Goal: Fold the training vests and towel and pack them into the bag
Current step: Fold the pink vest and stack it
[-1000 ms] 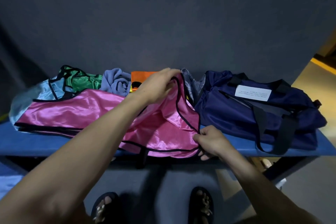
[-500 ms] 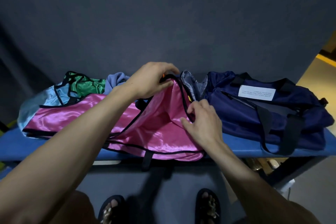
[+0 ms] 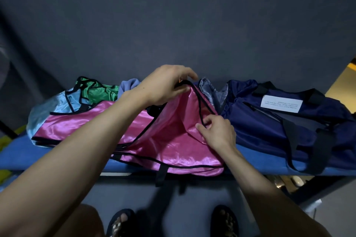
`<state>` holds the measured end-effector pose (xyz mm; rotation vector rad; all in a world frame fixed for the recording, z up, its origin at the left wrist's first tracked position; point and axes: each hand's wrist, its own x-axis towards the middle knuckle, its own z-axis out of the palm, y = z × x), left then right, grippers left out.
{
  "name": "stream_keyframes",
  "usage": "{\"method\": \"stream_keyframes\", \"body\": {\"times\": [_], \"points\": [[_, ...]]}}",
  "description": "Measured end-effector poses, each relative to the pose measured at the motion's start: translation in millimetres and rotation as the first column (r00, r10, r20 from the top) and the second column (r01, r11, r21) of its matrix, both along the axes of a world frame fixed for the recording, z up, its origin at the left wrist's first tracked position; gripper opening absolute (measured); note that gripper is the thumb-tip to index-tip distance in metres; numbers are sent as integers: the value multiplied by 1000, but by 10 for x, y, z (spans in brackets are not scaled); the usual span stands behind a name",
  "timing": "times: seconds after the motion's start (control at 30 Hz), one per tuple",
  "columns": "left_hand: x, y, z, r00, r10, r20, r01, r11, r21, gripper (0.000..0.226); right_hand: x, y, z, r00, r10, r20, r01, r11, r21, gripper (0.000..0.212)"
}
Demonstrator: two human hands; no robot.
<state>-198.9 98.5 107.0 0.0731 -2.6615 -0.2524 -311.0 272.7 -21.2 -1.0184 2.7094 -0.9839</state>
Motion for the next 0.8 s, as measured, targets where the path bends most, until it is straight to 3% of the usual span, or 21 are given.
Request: {"method": "stream_keyframes", "body": {"times": [0.1, 0.23, 0.43, 0.63, 0.7, 0.8], "points": [[9, -10, 13, 1000, -4, -2, 4, 1000, -2, 29, 0, 0, -2, 999, -12, -30, 11, 999, -36, 26], [13, -3, -6, 1000, 16, -21, -17, 1000, -14, 28, -29, 78, 10, 967, -111, -229, 103, 994, -46, 33], [41, 25, -64, 997, 70, -28, -71, 997, -12, 28, -193, 259, 12, 877, -211, -431, 121, 966, -228, 10], [32, 116, -25, 998, 52, -46, -52, 999, -6, 25, -178, 249, -50, 815, -19, -579, -69, 989, -130, 18], [15, 117, -3, 997, 57, -54, -58, 998, -8, 24, -175, 238, -40, 819, 14, -573, -105, 986, -126, 15], [9, 105, 4, 997, 61, -54, -62, 998, -17, 21, -269, 275, -8, 901, -13, -434, -76, 979, -187, 13]]}}
